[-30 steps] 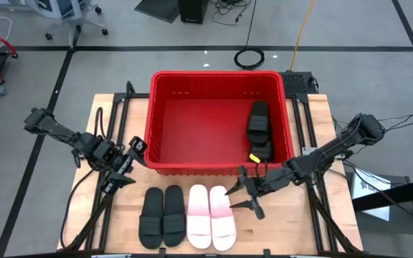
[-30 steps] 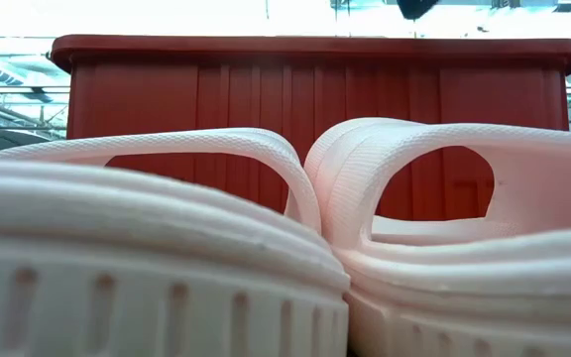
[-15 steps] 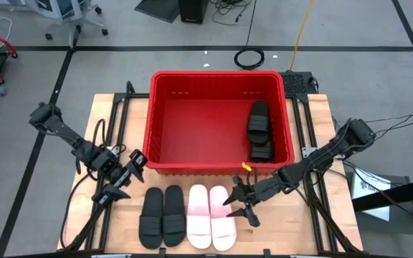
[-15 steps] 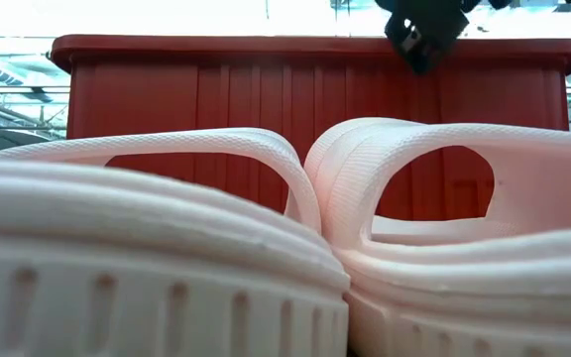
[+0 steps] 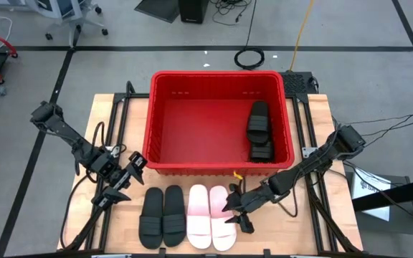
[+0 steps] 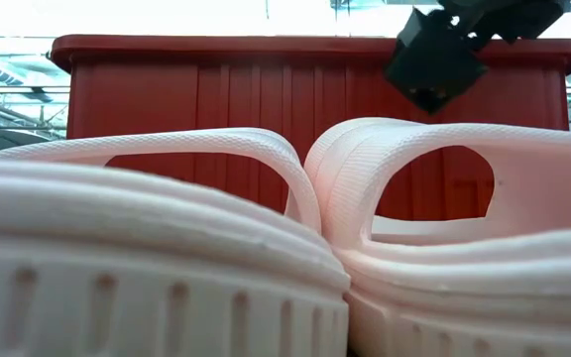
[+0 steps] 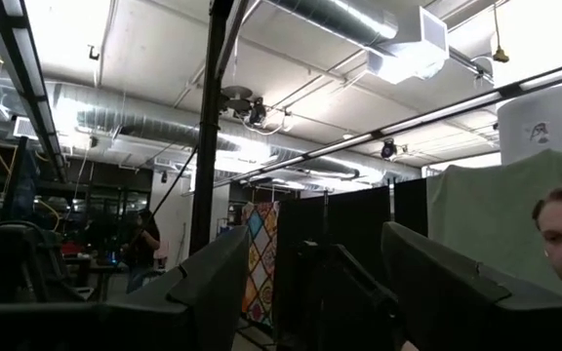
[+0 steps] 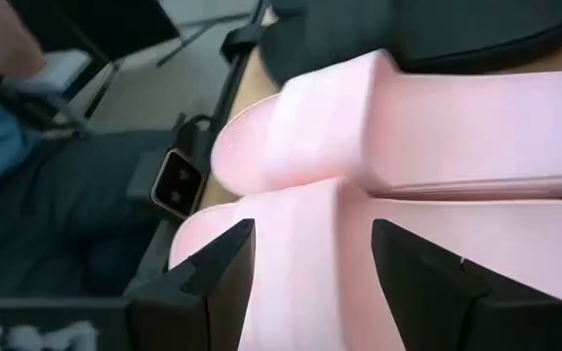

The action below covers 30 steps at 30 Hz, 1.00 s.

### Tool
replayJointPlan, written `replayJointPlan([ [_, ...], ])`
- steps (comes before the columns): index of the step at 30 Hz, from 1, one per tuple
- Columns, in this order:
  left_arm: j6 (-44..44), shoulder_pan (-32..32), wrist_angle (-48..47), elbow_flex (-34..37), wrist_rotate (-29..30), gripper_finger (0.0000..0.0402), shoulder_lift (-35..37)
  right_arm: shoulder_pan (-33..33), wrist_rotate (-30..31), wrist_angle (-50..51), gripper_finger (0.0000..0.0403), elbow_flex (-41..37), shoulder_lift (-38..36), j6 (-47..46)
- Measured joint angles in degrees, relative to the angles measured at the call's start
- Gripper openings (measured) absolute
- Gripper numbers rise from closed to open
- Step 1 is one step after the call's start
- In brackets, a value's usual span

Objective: Pick and place slides into bin
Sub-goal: Put the right white slide into the red bin

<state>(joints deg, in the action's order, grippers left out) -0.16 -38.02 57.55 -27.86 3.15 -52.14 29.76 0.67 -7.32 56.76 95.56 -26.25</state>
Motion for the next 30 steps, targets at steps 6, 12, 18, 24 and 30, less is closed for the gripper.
replayJointPlan([
  [6,0.0,0.0,0.0,0.0,0.0,0.0241,0.0,0.0,-1.0,5.5,0.0196,6.9,5.3,2.6],
  [12,-0.1,0.0,0.0,0.0,0.0,0.0241,0.0,-0.2,-1.1,10.1,0.0196,10.5,9.2,2.9],
  [18,-0.1,0.0,0.0,0.0,0.0,0.0241,0.0,-1.3,-4.3,10.7,0.0196,10.6,10.0,0.2],
  [24,-0.1,0.0,0.0,0.0,0.0,0.0241,0.0,-0.8,-7.4,12.5,0.0196,10.6,10.1,-2.0],
  [30,-0.1,0.0,0.0,0.0,0.0,0.0241,0.0,-0.4,-9.8,12.3,0.0189,10.6,10.0,-3.1],
])
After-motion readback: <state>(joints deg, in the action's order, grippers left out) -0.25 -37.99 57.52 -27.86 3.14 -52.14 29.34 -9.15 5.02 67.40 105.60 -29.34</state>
